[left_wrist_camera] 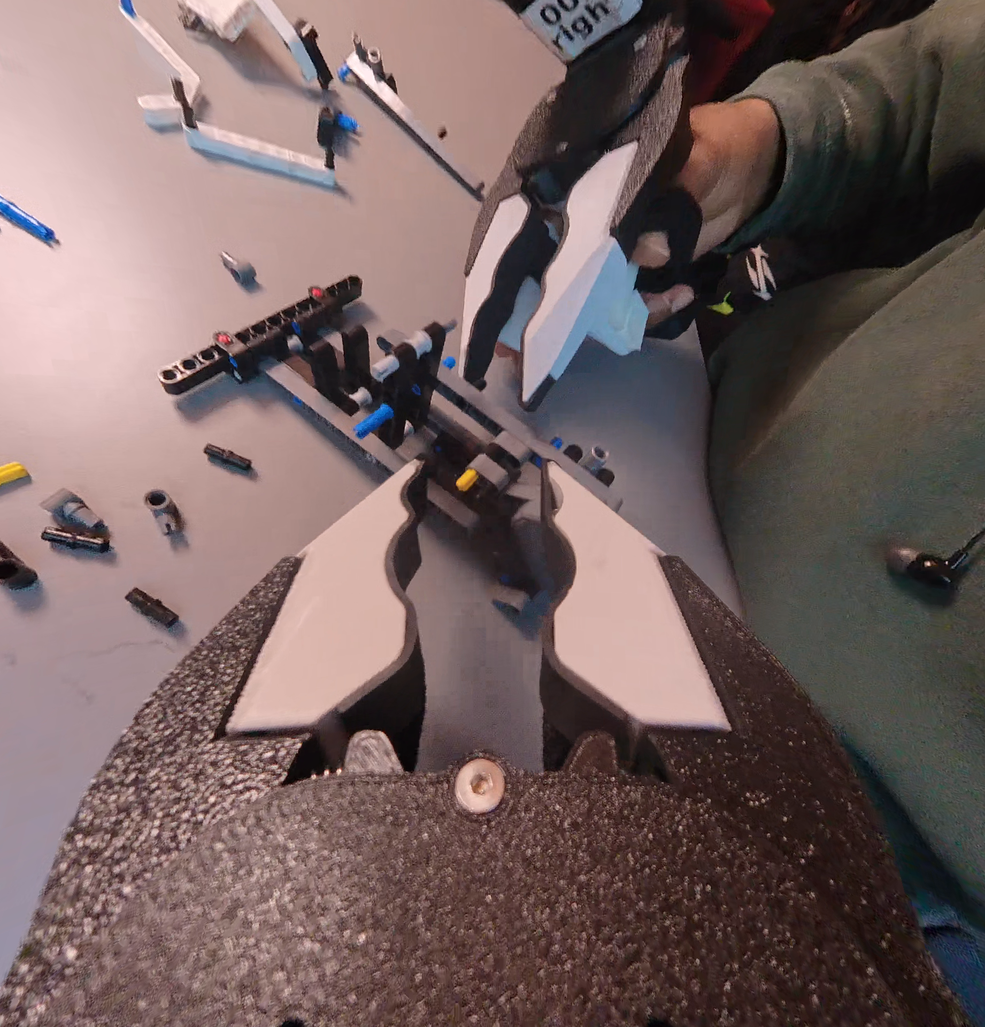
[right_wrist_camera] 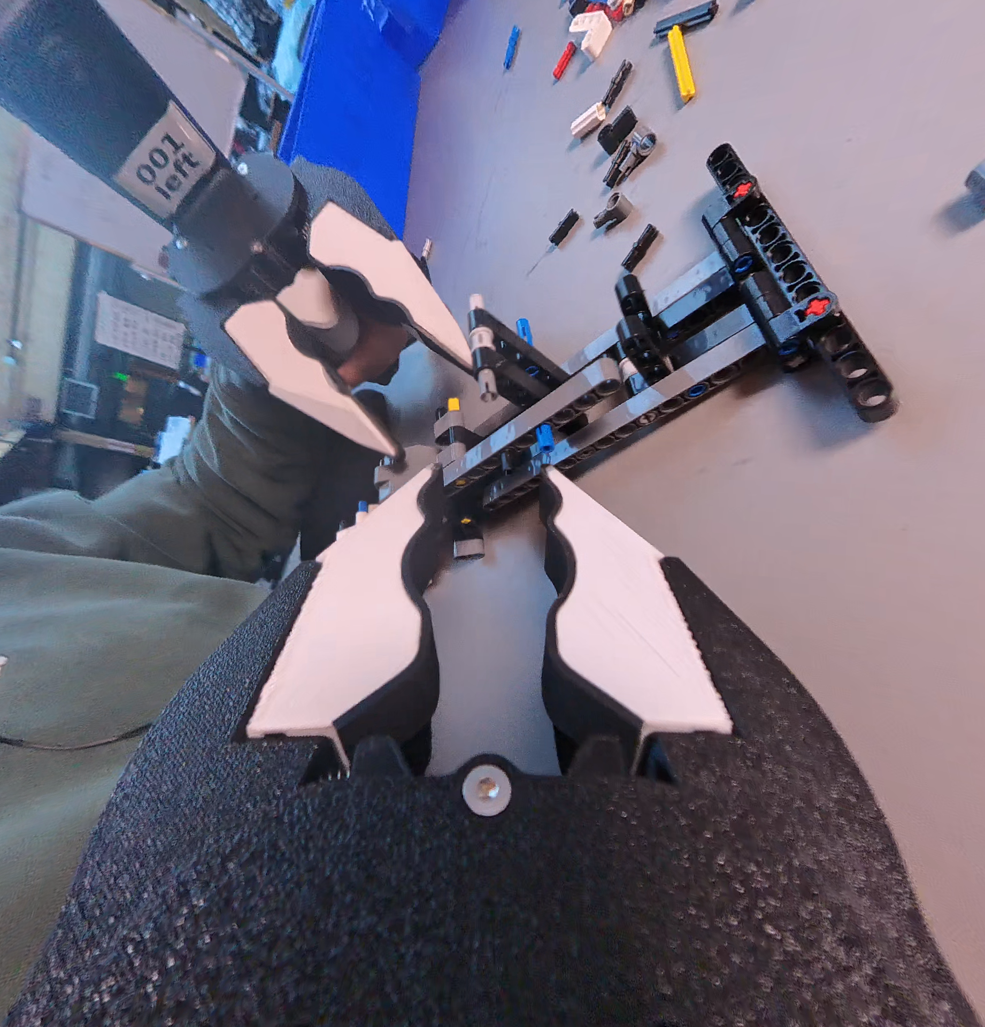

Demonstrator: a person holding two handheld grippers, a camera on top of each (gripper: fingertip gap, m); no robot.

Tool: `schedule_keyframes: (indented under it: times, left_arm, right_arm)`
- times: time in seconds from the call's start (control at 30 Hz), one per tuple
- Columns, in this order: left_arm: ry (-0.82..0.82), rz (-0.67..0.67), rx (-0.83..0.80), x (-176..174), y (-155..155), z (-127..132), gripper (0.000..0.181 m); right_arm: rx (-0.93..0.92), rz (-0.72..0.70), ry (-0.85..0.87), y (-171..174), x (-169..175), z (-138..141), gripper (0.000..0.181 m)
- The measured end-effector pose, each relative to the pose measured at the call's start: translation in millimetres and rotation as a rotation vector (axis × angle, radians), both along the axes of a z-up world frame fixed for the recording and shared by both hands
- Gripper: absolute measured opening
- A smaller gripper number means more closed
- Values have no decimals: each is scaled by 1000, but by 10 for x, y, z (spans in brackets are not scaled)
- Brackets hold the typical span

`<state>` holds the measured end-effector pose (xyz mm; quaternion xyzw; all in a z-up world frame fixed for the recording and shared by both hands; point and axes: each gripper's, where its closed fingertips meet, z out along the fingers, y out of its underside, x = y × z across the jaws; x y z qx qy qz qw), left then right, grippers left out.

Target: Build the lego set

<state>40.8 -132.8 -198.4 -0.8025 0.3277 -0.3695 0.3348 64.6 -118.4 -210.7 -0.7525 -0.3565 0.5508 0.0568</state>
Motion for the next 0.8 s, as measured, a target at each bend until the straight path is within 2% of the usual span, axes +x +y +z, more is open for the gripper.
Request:
schedule_keyframes:
  times: [0.03,0.1,0.17,0.3,0.37,0.43,0.63,0.8]
  left_arm:
    - [9,-24,-15,0,-39,-51,45]
    - [-23,-50,-17,50,-72,-54,42]
    - [3,-43,-6,67,-47,-97,33]
    - [-21,-66,-23,134,-55,-73,24]
    - [-50,-44,-43,152,1,-40,23]
    - [-102,11,-73,129,108,28,24]
    - [-244,105,-69,100,259,254,23]
    - [-295,128,-88,118,264,260,21]
  right_arm:
    - [-20,-5,2,18,-21,-13,33]
    - [-49,-4,12,52,-61,-26,23]
    - [-88,12,35,61,-102,-4,14]
    - [-81,102,118,93,-187,90,10]
    - [-45,187,197,120,-235,219,8]
    - [69,260,257,208,-273,296,9]
    - [159,312,376,329,-340,531,10]
    - [-5,273,379,341,-335,491,11]
